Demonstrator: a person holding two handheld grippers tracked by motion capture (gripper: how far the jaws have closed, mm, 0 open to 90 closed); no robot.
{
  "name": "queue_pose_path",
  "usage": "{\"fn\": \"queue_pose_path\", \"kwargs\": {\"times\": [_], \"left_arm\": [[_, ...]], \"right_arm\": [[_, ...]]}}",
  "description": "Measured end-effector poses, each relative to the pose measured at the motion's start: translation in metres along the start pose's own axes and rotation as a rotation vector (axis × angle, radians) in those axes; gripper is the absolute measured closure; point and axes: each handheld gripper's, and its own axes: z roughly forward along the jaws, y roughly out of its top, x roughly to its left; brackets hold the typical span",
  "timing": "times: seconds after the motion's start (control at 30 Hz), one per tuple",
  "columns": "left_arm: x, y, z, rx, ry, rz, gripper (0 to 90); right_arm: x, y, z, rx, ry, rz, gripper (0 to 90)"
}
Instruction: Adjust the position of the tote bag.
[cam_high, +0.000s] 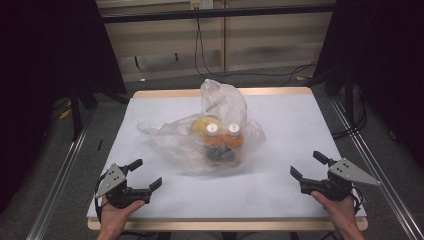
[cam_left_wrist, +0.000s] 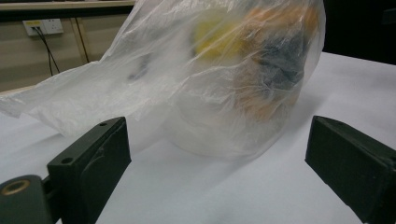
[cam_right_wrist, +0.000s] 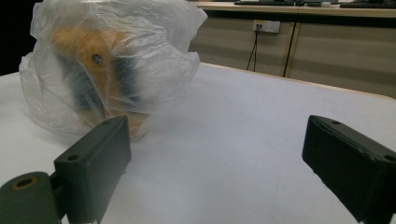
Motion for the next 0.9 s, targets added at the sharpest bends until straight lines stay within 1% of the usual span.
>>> {"fn": "queue_pose_path", "kwargs": {"times": [0.07,0.1,0.13,0.17,0.2,0.23,0.27,0.33,0.4,0.47,0.5,0.53,0.57,0.6,0.63,0.67,0.7,0.73,0.77,0.8,0.83,0.9], "left_arm": [[0.000,0.000,0.002,0.009,-0.009,-0.014,6.3],[0.000,0.000,0.002,0.009,-0.009,-0.014,6.4],[0.000,0.000,0.003,0.010,-0.021,-0.019,6.4],[0.000,0.000,0.004,0.011,-0.019,-0.023,6.8],[0.000,0.001,0.004,0.027,-0.028,0.000,6.9],[-0.001,0.001,0.006,0.027,-0.032,-0.015,7.6],[-0.001,0.001,0.006,0.027,-0.032,-0.015,7.8],[-0.001,0.002,0.006,0.040,-0.034,0.003,8.2],[-0.001,0.001,0.005,0.043,-0.030,-0.008,10.5],[-0.001,0.002,0.005,0.046,-0.031,-0.009,12.7],[-0.002,0.001,0.006,0.035,-0.034,-0.036,12.7],[0.000,0.002,0.005,0.041,-0.047,-0.030,15.4],[-0.001,0.002,0.005,0.042,-0.039,-0.027,19.4],[0.000,0.002,0.005,0.055,-0.034,-0.010,18.9],[0.000,0.002,0.005,0.058,-0.026,-0.007,18.8],[0.000,0.002,0.005,0.056,-0.027,-0.010,19.0],[0.000,0.003,0.006,0.058,-0.032,-0.015,20.5],[0.000,0.002,0.007,0.060,-0.036,-0.016,21.1],[0.000,0.002,0.007,0.060,-0.036,-0.016,21.3],[0.000,0.003,0.007,0.066,-0.039,-0.017,21.3],[0.000,0.003,0.008,0.069,-0.033,-0.017,22.0],[0.002,0.005,0.009,0.074,-0.043,-0.019,23.7]], "right_arm": [[-0.001,0.000,0.001,0.011,0.009,0.009,7.2],[-0.001,0.000,0.001,0.011,0.009,0.009,7.2],[-0.001,0.000,0.001,0.016,0.015,0.010,7.2],[-0.002,-0.001,0.003,0.023,0.023,0.014,7.2],[-0.002,-0.001,0.003,0.026,0.022,0.014,7.2],[-0.002,-0.001,0.004,0.031,0.032,0.013,7.4],[-0.002,-0.001,0.004,0.031,0.032,0.013,7.4],[-0.002,-0.001,0.004,0.041,0.041,0.022,8.6],[-0.001,0.000,0.005,0.048,0.064,0.026,10.8],[-0.001,0.000,0.006,0.048,0.070,0.023,11.0],[0.000,0.000,0.006,0.052,0.077,0.028,11.0],[0.000,0.001,0.007,0.055,0.088,0.027,11.5],[0.002,0.002,0.008,0.055,0.090,0.031,12.2],[0.002,0.002,0.009,0.061,0.102,0.025,13.9],[0.004,0.003,0.010,0.069,0.118,0.027,15.5],[0.004,0.004,0.010,0.076,0.127,0.027,16.2],[0.006,0.006,0.012,0.101,0.155,0.030,23.1],[0.006,0.007,0.012,0.102,0.167,0.042,23.8],[0.006,0.007,0.012,0.102,0.167,0.042,23.8],[0.007,0.008,0.013,0.102,0.178,0.051,24.7],[0.007,0.009,0.014,0.102,0.185,0.060,26.2],[0.008,0.011,0.016,0.106,0.197,0.065,30.5]]}}
